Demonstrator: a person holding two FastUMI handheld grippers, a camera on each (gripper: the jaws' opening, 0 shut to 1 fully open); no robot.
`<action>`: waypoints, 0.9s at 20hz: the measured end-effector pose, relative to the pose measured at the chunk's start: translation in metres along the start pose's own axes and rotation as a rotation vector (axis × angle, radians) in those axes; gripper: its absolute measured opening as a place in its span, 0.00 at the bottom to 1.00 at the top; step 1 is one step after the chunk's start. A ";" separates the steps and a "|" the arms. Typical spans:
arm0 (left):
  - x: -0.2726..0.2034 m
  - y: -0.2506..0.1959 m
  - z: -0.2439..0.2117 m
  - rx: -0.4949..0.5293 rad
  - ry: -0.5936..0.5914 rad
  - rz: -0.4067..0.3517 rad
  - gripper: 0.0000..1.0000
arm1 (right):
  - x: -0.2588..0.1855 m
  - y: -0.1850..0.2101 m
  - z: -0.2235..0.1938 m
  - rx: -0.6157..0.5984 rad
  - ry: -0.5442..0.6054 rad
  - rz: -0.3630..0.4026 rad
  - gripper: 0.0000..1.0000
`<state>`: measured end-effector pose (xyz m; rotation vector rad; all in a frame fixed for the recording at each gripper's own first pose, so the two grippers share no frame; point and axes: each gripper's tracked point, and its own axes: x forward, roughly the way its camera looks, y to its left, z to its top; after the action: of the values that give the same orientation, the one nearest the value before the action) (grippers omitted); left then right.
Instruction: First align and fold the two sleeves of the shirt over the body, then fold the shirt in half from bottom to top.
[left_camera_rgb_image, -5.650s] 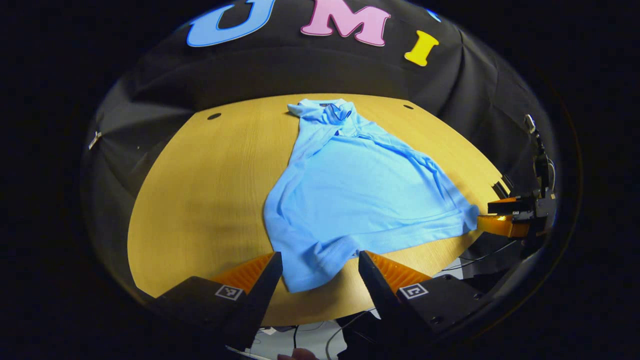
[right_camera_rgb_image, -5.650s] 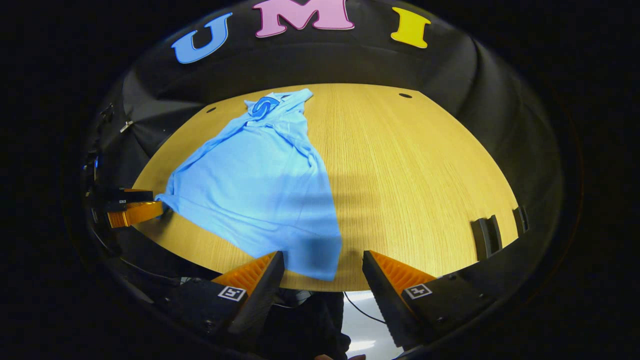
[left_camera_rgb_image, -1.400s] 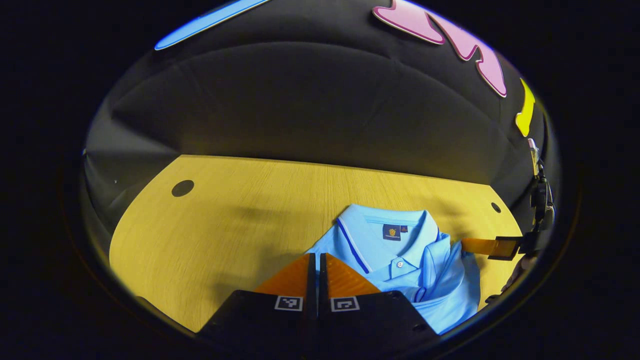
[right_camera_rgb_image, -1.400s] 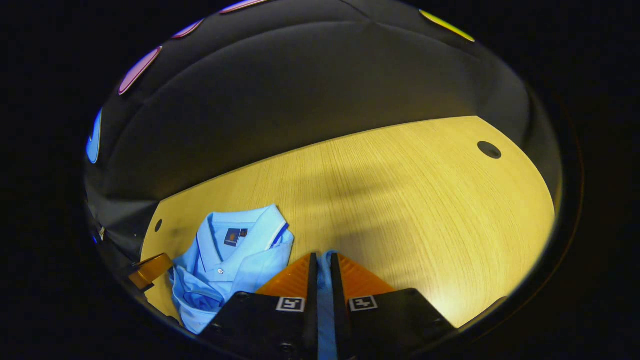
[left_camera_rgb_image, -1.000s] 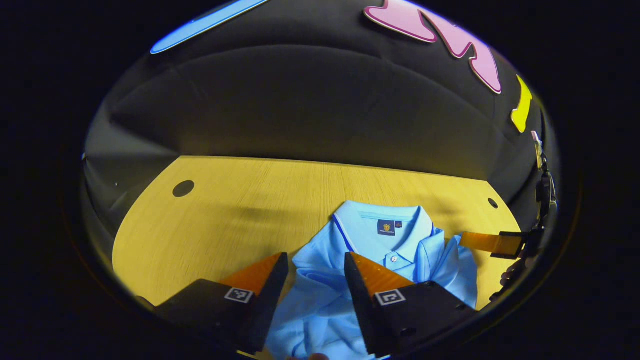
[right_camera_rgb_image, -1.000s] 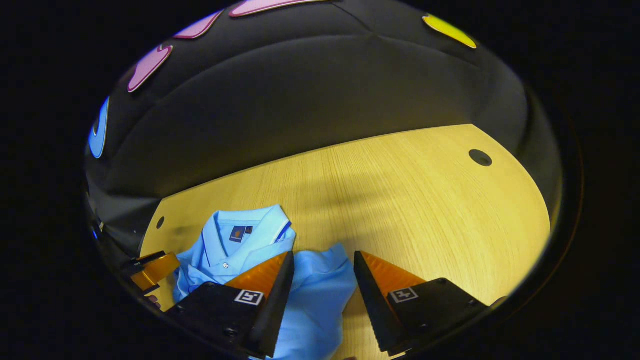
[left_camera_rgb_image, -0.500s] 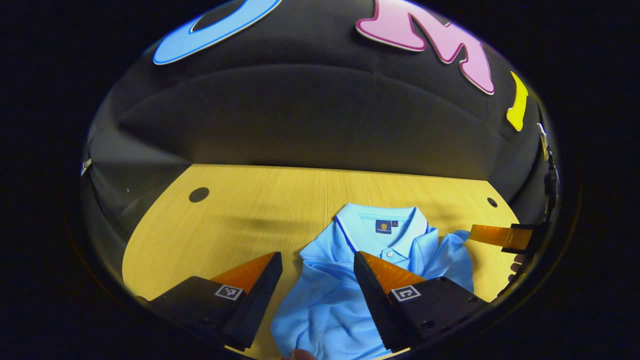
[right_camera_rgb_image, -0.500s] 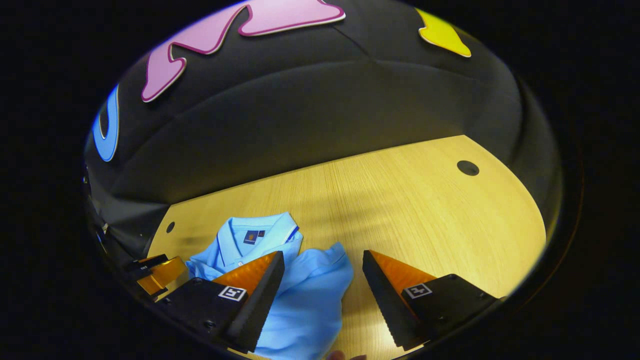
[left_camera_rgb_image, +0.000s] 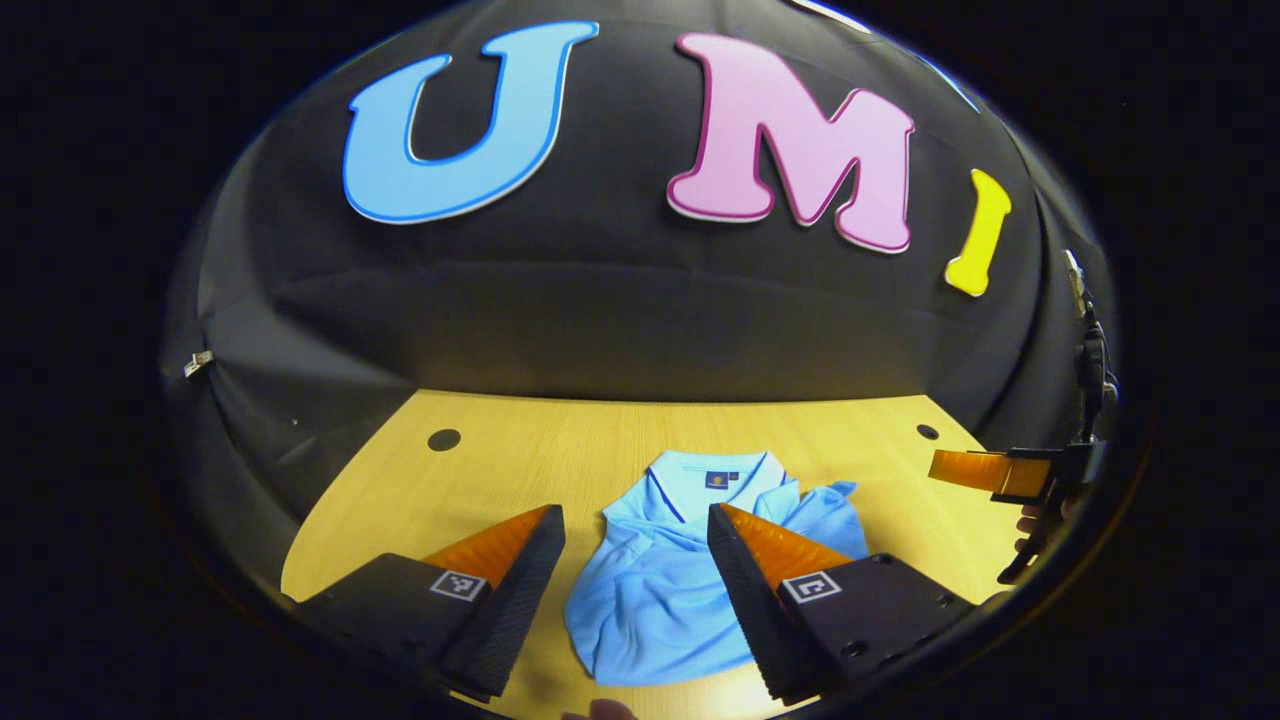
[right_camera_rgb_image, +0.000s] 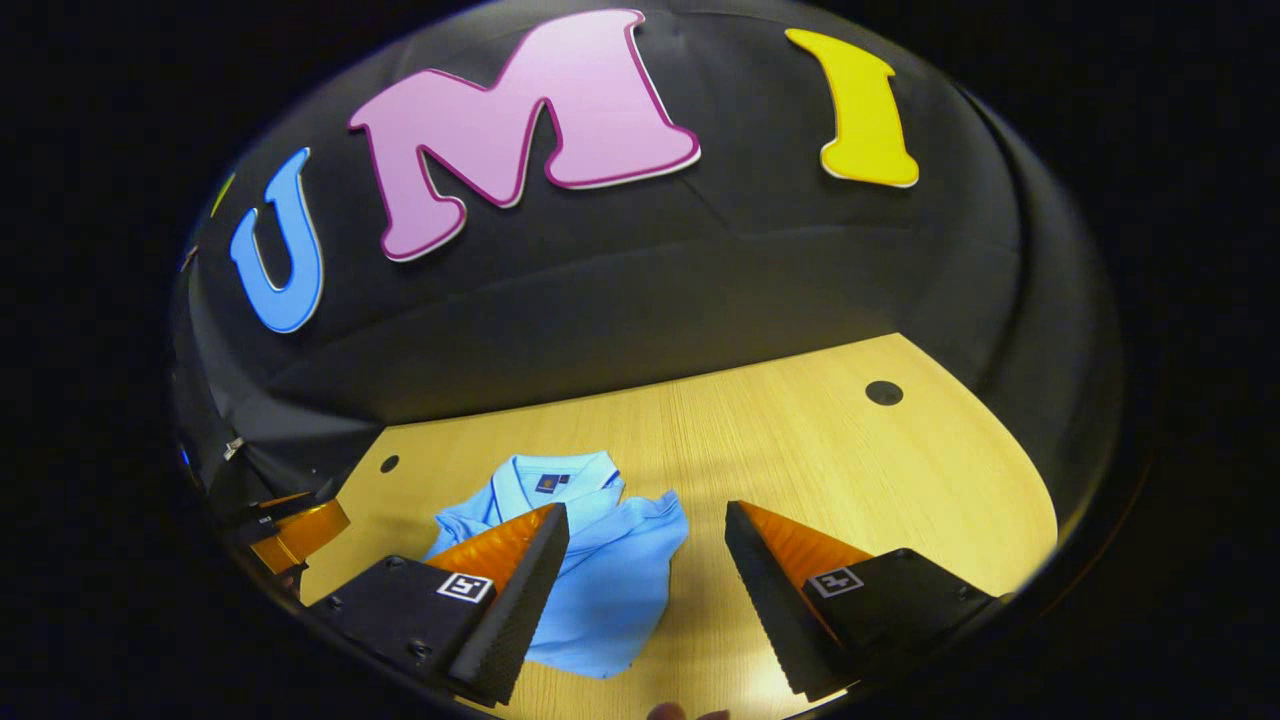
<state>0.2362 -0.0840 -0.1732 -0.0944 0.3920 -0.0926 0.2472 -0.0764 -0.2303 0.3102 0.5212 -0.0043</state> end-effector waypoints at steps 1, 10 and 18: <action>-0.015 -0.001 0.002 -0.001 -0.011 -0.002 0.92 | -0.012 0.003 0.004 -0.007 -0.011 0.008 0.98; -0.134 0.002 0.011 0.008 -0.096 -0.008 0.92 | -0.131 0.032 0.025 -0.014 -0.131 0.048 0.98; -0.201 0.005 -0.006 -0.027 -0.089 -0.026 0.92 | -0.206 0.039 0.035 -0.052 -0.224 0.043 0.98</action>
<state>0.0496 -0.0573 -0.1041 -0.1293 0.3028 -0.1081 0.0884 -0.0650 -0.0896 0.2662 0.2919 0.0159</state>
